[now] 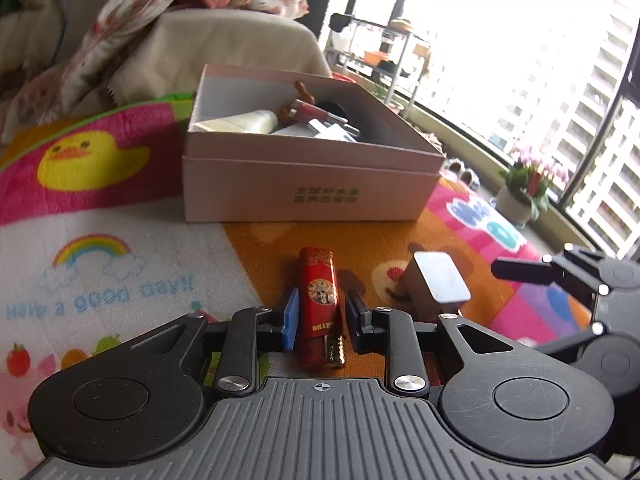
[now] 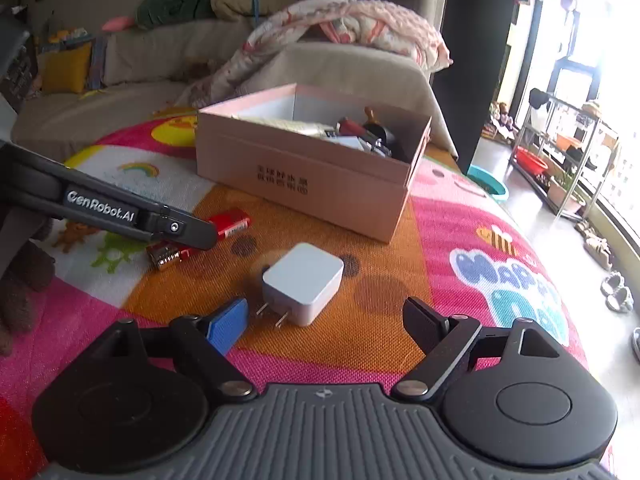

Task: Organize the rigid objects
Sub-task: 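Grasp the red lighter on the mat with the left gripper, then grasp the white plug adapter with right gripper while left gripper holds the lighter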

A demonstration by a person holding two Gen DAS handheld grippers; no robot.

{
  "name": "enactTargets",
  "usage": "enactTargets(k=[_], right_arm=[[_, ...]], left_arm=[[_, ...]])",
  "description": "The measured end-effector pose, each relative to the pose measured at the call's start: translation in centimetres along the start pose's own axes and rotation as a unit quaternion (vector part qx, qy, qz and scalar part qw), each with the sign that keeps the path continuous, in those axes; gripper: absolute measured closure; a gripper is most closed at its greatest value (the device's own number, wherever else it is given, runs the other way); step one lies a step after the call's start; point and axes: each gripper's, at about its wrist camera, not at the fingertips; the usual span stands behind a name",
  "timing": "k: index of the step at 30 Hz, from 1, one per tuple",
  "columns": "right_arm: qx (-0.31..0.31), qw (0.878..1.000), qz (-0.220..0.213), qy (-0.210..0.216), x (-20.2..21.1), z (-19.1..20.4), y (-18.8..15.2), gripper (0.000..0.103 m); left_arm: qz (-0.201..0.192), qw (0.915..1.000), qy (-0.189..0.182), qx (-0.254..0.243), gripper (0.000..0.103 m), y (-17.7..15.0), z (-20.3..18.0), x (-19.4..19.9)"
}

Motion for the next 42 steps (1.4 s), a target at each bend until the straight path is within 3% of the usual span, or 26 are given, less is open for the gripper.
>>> enactTargets(k=[8, 12, 16, 27, 31, 35, 38, 42], right_arm=[[-0.046, 0.999, 0.018, -0.019, -0.6, -1.3, -0.3, 0.013], [-0.112, 0.992, 0.039, -0.052, -1.0, -3.1, -0.8, 0.012], [-0.165, 0.985, 0.035, -0.048, -0.8, -4.7, -1.6, 0.011], [-0.133, 0.989, 0.046, -0.042, -1.3, -3.5, -1.1, 0.004], [-0.132, 0.989, 0.048, -0.04, -1.4, -3.5, -1.0, 0.002], [-0.106, 0.993, 0.047, -0.033, -1.9, -2.9, -0.3, 0.002], [-0.06, 0.998, 0.025, -0.009, -2.5, -1.7, 1.0, 0.014], [-0.016, 1.0, 0.012, 0.021, -2.7, -0.2, 2.6, 0.057]], left_arm=[[-0.007, 0.9996, 0.014, -0.024, 0.075, -0.5, -0.7, 0.2], [-0.012, 0.9995, 0.02, -0.023, 0.076, -1.1, -0.4, 0.9], [0.001, 0.9997, 0.008, -0.024, 0.076, -2.0, -0.3, 2.2], [-0.026, 0.9996, -0.006, -0.014, 0.075, -2.4, -0.8, 1.2], [-0.022, 0.9992, -0.01, -0.03, 0.077, -2.9, -0.8, 1.8], [-0.026, 0.9995, -0.018, -0.002, 0.076, -3.5, 0.8, 3.0], [-0.029, 0.9987, -0.031, 0.028, 0.076, -3.7, 1.8, 3.3], [-0.034, 0.9989, -0.023, 0.022, 0.076, -3.8, 1.4, 3.3]])
Point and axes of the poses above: each gripper's, at about its wrist camera, not at the fingertips, and x roughly against the way its jaws point, z to its left, y to its top, and after that the axes turned 12 degrees about x, right-handed
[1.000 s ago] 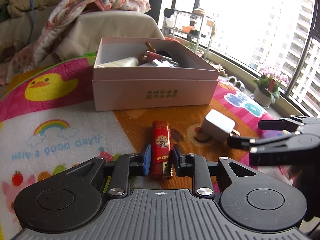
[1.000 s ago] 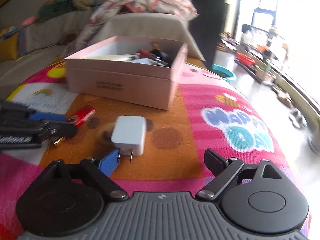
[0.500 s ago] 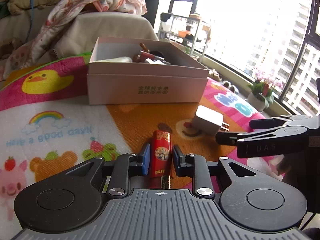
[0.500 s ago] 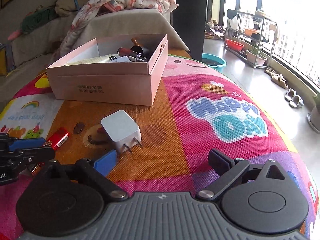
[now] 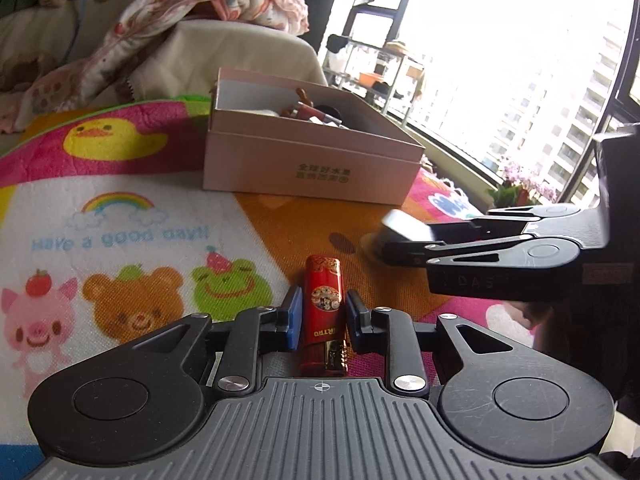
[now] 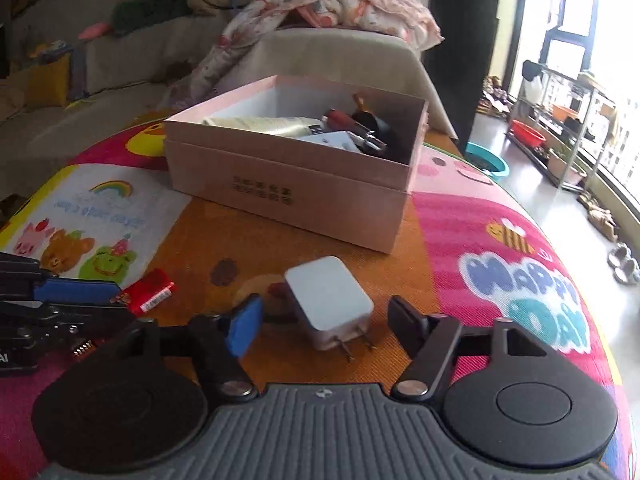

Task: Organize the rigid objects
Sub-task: 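Grasp the white plug adapter with right gripper while left gripper holds the lighter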

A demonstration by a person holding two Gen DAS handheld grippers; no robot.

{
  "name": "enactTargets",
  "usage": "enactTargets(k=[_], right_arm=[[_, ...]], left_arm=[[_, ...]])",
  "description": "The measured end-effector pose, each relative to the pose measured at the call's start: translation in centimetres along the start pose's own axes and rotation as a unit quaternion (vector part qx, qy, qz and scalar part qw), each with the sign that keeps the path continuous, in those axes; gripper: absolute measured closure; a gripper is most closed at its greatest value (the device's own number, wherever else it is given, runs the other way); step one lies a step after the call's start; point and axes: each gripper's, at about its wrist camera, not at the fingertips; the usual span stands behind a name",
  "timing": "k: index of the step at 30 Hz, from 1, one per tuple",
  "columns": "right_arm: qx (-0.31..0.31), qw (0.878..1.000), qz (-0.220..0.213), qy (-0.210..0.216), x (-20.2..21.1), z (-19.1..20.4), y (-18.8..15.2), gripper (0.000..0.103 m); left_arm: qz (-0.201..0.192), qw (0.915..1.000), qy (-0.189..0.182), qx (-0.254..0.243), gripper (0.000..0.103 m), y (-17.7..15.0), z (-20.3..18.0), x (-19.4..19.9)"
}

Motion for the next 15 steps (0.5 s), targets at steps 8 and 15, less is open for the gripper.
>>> enactTargets(k=[8, 15], right_arm=[[0.092, 0.994, -0.012, 0.062, 3.9, 3.0, -2.0, 0.069], [0.112, 0.994, -0.004, 0.003, 6.4, 1.0, -4.9, 0.024]], left_arm=[[-0.002, 0.9998, -0.008, 0.015, 0.076, -0.2, 0.3, 0.2], [-0.002, 0.9999, -0.003, 0.011, 0.076, -0.2, 0.2, 0.1]])
Point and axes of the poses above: each gripper's, at about its wrist camera, not at the fingertips, and x roughly against the way its jaws point, z to its left, y to its top, and after that the axes turned 12 degrees about x, right-handed
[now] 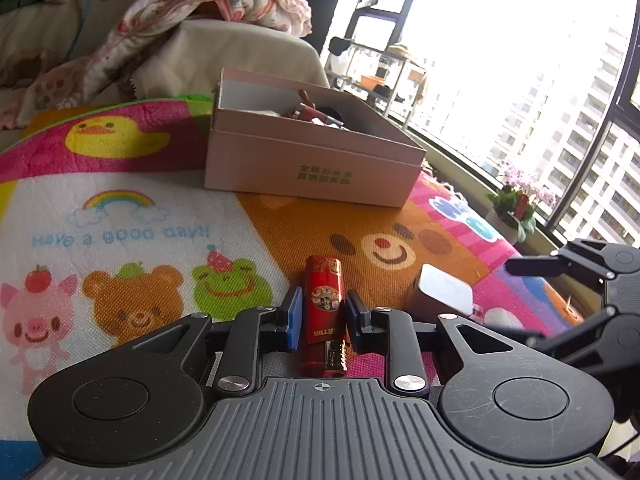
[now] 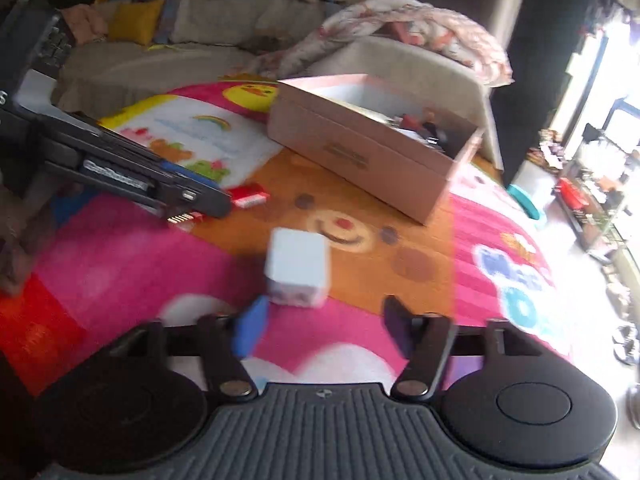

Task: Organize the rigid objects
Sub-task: 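Grasp the white plug adapter with right gripper while left gripper holds the lighter, then lift the plug adapter with right gripper while left gripper lifts the lighter toward the box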

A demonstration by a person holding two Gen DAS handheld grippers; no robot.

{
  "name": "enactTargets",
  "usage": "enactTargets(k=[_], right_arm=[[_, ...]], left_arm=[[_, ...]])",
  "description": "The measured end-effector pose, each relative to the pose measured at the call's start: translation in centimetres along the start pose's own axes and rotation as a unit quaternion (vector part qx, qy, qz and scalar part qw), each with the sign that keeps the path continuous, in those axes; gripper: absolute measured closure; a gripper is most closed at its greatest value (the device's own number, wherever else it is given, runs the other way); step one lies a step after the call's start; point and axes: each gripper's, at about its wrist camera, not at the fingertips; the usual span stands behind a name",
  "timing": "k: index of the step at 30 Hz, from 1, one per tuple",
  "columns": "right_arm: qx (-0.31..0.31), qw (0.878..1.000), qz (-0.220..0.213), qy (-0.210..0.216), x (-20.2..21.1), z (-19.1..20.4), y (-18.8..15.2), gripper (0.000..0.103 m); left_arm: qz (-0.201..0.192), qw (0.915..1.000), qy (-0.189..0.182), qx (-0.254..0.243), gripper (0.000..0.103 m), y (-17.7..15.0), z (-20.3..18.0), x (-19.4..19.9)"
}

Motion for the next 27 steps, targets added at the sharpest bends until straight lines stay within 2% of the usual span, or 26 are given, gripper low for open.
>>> enactTargets(k=[6, 8, 10, 12, 15, 17, 19, 22, 23, 24, 27], right_arm=[[-0.045, 0.993, 0.034, -0.105, -0.7, -2.3, -1.3, 0.016], [-0.048, 0.99, 0.039, -0.124, -0.8, -2.4, -1.4, 0.015], [-0.06, 0.992, 0.031, -0.103, -0.2, -2.5, -1.4, 0.015], [-0.079, 0.996, 0.004, -0.04, 0.8, -2.2, -1.1, 0.015], [-0.069, 0.997, -0.017, 0.004, 1.4, -0.8, -0.3, 0.015], [-0.039, 0.999, -0.011, -0.004, 0.8, 0.4, 0.2, 0.015], [-0.016, 0.999, -0.002, -0.039, 0.1, 1.0, 0.5, 0.015], [-0.035, 0.993, 0.018, -0.113, -0.9, -0.1, 0.6, 0.015], [-0.055, 0.991, 0.021, -0.117, -1.0, -0.9, 0.5, 0.015], [-0.077, 0.992, 0.02, -0.101, -0.9, -1.7, 0.3, 0.015], [-0.13, 0.991, 0.012, -0.016, -0.5, -2.7, -0.3, 0.015]], left_arm=[[-0.001, 0.9999, 0.007, -0.009, 0.076, -0.1, -0.3, 0.0], [-0.001, 0.9999, 0.008, -0.01, 0.076, -0.1, -0.4, 0.0], [-0.001, 0.9999, 0.007, -0.009, 0.076, -0.1, -0.4, 0.0], [-0.001, 0.9999, 0.007, -0.009, 0.076, -0.1, -0.4, 0.0], [-0.001, 0.9999, 0.007, -0.009, 0.076, -0.1, -0.4, 0.0], [-0.001, 0.9999, 0.008, -0.01, 0.076, -0.1, -0.4, 0.0], [-0.001, 0.9999, 0.008, -0.01, 0.076, -0.1, -0.4, 0.0], [-0.001, 0.9999, 0.009, -0.011, 0.076, -0.1, -0.4, -0.1], [-0.001, 0.9999, 0.008, -0.01, 0.076, -0.1, -0.4, -0.1], [-0.001, 0.9999, 0.008, -0.01, 0.076, -0.1, -0.4, -0.1], [-0.001, 0.9999, 0.007, -0.008, 0.076, -0.1, -0.5, -0.1]])
Point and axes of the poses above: each gripper's, at about its wrist camera, not at the fingertips, and x roughly against the way its jaws point, z to its left, y to its top, and after that the axes turned 12 degrees about x, right-handed
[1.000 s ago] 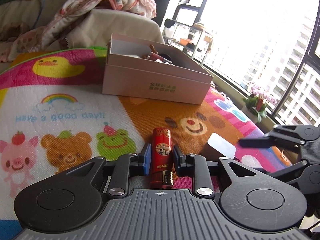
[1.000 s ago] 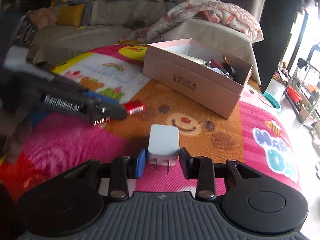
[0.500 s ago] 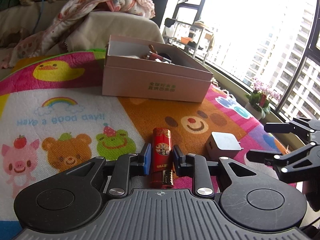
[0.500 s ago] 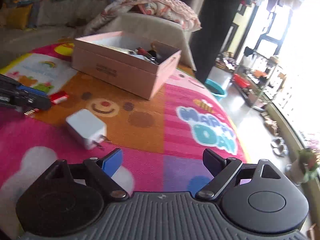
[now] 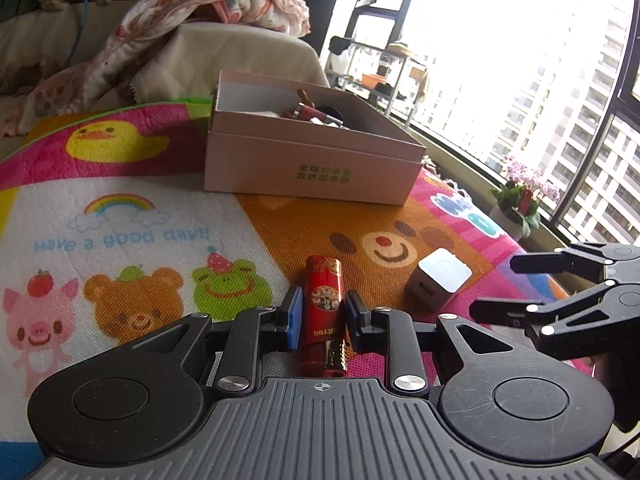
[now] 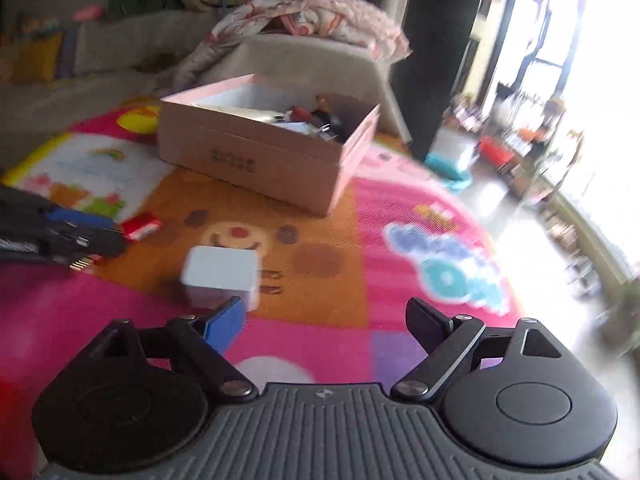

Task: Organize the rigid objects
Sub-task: 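Lift the plug adapter with right gripper while left gripper lifts the lighter toward the box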

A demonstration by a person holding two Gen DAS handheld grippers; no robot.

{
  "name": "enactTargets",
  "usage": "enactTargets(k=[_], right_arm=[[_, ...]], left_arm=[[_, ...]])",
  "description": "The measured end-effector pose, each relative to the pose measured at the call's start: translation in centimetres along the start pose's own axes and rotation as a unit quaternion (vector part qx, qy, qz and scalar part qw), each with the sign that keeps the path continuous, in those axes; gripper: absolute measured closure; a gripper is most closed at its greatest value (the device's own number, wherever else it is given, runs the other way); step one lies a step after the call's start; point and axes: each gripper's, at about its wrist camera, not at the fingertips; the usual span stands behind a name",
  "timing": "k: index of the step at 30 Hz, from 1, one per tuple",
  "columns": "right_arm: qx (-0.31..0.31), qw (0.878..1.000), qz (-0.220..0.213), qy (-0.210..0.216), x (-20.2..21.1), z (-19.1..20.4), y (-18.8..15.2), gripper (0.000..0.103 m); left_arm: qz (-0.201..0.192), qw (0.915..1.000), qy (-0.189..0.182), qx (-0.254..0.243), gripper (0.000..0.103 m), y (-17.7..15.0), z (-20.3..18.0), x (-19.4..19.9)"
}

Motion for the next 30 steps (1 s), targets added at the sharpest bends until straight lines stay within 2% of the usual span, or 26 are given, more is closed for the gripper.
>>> enactTargets(k=[3, 8, 11, 12, 13, 16, 17, 22, 26, 30], right_arm=[[-0.012, 0.999, 0.016, 0.034, -0.7, 0.8, -0.1, 0.015], [-0.003, 0.999, 0.009, 0.044, -2.2, 2.7, 1.3, 0.016], [-0.012, 0.999, 0.009, 0.037, -3.3, 2.5, 2.6, 0.026], [-0.014, 0.999, 0.01, 0.037, -3.3, 2.3, 2.9, 0.04], [-0.013, 0.999, 0.013, 0.038, -3.3, 2.2, 3.1, 0.043], [-0.002, 0.999, 0.008, 0.037, -2.6, 2.0, 3.1, 0.043], [0.006, 0.999, 0.006, 0.033, -2.2, 2.1, 2.9, 0.043], [0.021, 0.999, 0.01, 0.036, -0.9, 1.3, 2.0, 0.044], [0.023, 0.999, 0.003, 0.03, -0.1, 0.2, 2.1, 0.044], [0.005, 0.999, -0.041, 0.02, 0.9, -1.5, 4.3, 0.044]], left_arm=[[0.0, 1.0, 0.0, -0.001, 0.076, 0.0, 0.0, 0.0], [0.0, 1.0, 0.004, -0.007, 0.076, 0.0, -0.1, 0.0], [0.002, 0.9993, 0.018, -0.032, 0.077, -0.1, -0.9, -0.1], [0.004, 0.9985, 0.025, -0.049, 0.076, -0.2, -1.4, -0.2], [0.006, 0.9971, 0.032, -0.069, 0.072, -0.3, -1.9, -0.3], [0.011, 0.9919, 0.047, -0.117, 0.071, -0.7, -3.3, -0.6], [0.013, 0.9911, 0.046, -0.124, 0.076, -0.8, -3.4, -0.6], [0.027, 0.9904, 0.025, -0.134, 0.076, -0.3, -3.2, 0.1], [0.006, 0.9919, 0.003, -0.127, 0.077, 2.3, -3.0, 1.3], [-0.048, 0.9905, -0.014, -0.128, 0.077, 8.3, -3.9, 2.5]])
Point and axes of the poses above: each gripper's, at about its wrist camera, not at the fingertips, and x roughly against the way its jaws point, z to its left, y to its top, and after that the axes turned 12 degrees about x, right-handed
